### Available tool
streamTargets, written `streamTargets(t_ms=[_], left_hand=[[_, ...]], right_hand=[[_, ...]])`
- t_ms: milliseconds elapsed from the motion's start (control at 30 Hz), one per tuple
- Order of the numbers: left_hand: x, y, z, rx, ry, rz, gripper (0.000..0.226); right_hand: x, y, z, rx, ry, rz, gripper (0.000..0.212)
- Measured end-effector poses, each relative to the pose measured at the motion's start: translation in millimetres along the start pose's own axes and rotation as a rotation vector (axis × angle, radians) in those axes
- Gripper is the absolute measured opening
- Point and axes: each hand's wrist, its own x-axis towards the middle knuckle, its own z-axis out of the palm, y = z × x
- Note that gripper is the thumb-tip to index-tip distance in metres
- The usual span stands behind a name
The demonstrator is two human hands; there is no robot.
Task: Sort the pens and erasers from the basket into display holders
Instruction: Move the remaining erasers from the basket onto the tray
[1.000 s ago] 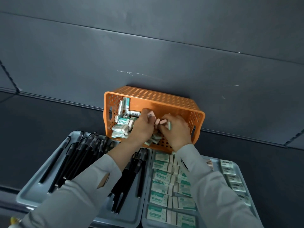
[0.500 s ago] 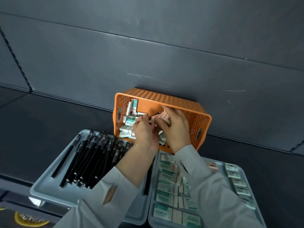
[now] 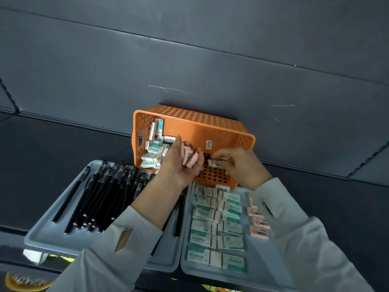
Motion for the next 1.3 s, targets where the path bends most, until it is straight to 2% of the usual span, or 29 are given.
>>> streamTargets(t_ms=[100, 233, 333, 567, 633, 700, 800, 867, 933, 1033, 1167, 1233, 1300], left_hand=[[-7.9, 12.0, -2.4, 0.188, 0.004, 0.072, 0.036], [-13.9, 26.4, -11.7, 0.477, -0.006, 0.189, 0.024], [-17.5, 31.3, -21.9, 0.623, 0.000, 0.237, 0.025], [-23.9, 38.5, -36.6, 0.807, 0.081, 0.358, 0.024], [-22.2, 43.9, -41.2, 0.922, 0.105, 0.430, 0.020], [-20.5, 52.1, -48.4, 1.188, 0.154, 0.562, 0.011], [-23.1, 60.2, -61.6, 1.882, 0.220, 0.782, 0.004], [-24.9, 56.5, -65.5, 2.223, 0.220, 0.773, 0.008], [-26.0, 49.8, -62.5, 2.398, 0.246, 0.661, 0.019], [-20.5, 45.2, -58.5, 2.474, 0.288, 0.579, 0.032], [-20.4, 45.4, -53.7, 2.484, 0.293, 0.582, 0.034], [-21.9, 47.3, -54.8, 2.377, 0.267, 0.646, 0.026], [-21.8, 49.1, -57.8, 2.168, 0.229, 0.782, 0.023]], right_hand=[[-5.2, 9.4, 13.3, -0.235, -0.183, 0.006, 0.036], [-5.2, 8.8, 21.1, -0.285, -0.289, 0.026, 0.030], [-5.6, 10.6, 21.4, -0.262, -0.267, 0.036, 0.026], [10.1, 5.4, 30.0, -0.119, -0.070, 0.101, 0.031], [24.2, -1.6, 37.7, -0.062, -0.046, 0.117, 0.032], [37.6, -8.3, 46.7, -0.030, -0.033, 0.112, 0.030], [49.1, -11.9, 56.6, -0.057, -0.030, 0.120, 0.026], [50.8, -9.8, 57.4, -0.092, -0.007, 0.121, 0.024], [49.8, -6.6, 54.4, -0.107, -0.017, 0.123, 0.023], [46.7, -5.7, 50.5, -0.117, -0.145, 0.100, 0.021], [45.0, -11.4, 56.9, -0.182, -0.202, 0.047, 0.030], [45.2, -10.7, 62.1, -0.182, -0.162, 0.046, 0.026], [43.9, -8.4, 65.2, -0.148, -0.107, 0.046, 0.024]])
